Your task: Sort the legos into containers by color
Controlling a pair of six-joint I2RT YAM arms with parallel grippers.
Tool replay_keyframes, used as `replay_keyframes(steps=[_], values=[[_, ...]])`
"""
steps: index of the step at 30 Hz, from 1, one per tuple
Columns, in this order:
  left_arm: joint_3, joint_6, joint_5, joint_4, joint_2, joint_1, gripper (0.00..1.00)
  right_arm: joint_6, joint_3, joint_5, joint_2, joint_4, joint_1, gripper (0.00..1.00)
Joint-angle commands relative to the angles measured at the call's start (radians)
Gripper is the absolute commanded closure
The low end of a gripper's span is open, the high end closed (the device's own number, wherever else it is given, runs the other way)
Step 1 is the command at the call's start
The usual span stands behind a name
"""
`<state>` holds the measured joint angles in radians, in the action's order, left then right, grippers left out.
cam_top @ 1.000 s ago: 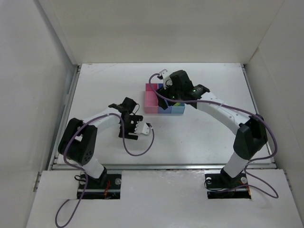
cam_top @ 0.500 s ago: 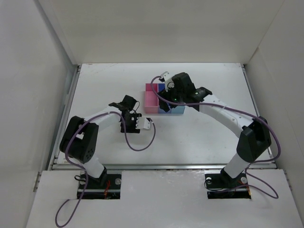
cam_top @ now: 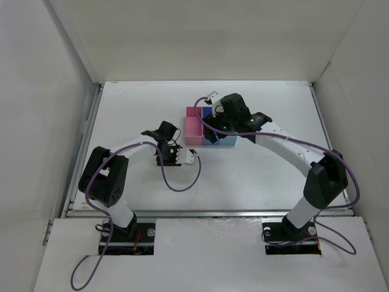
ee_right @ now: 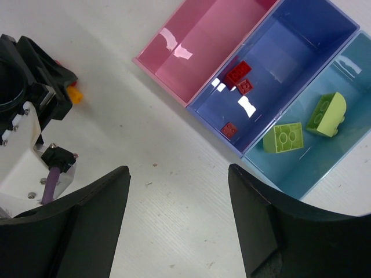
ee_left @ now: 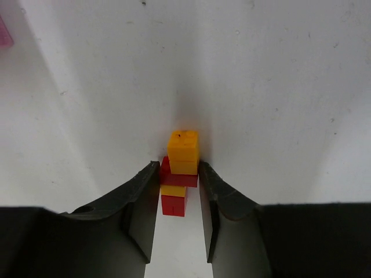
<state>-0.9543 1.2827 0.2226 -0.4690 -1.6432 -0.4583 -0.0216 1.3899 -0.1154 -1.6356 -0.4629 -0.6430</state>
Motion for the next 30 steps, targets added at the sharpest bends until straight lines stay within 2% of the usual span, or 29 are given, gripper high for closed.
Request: replay_keyframes(steps=[1,5,10,17,22,30], values=[[-0.023,-0.014,0.026,-0.022,-0.038,0.003,0.72,0.015,-0.012,0.019,0.046,0.043,-0.006,0.26],[-0.032,-0.023,0.026,-0.022,-0.038,0.003,0.83,0.015,-0.012,0.019,0.046,0.033,-0.006,0.26],[-0.052,-0.062,0.037,-0.049,-0.038,0.003,0.87,0.015,-0.003,0.01,0.046,0.033,-0.006,0.26],[-0.175,-0.121,0.132,-0.146,0.0,0.041,0.91,0.037,0.006,0.01,0.065,0.024,-0.006,0.26],[-0.205,-0.186,0.153,-0.146,0.043,0.05,0.92,0.123,0.006,-0.018,0.085,0.024,0.031,0.26],[-0.271,-0.267,0.192,-0.184,0.105,0.05,0.92,0.391,-0.041,-0.165,0.14,0.078,0.18,0.26]])
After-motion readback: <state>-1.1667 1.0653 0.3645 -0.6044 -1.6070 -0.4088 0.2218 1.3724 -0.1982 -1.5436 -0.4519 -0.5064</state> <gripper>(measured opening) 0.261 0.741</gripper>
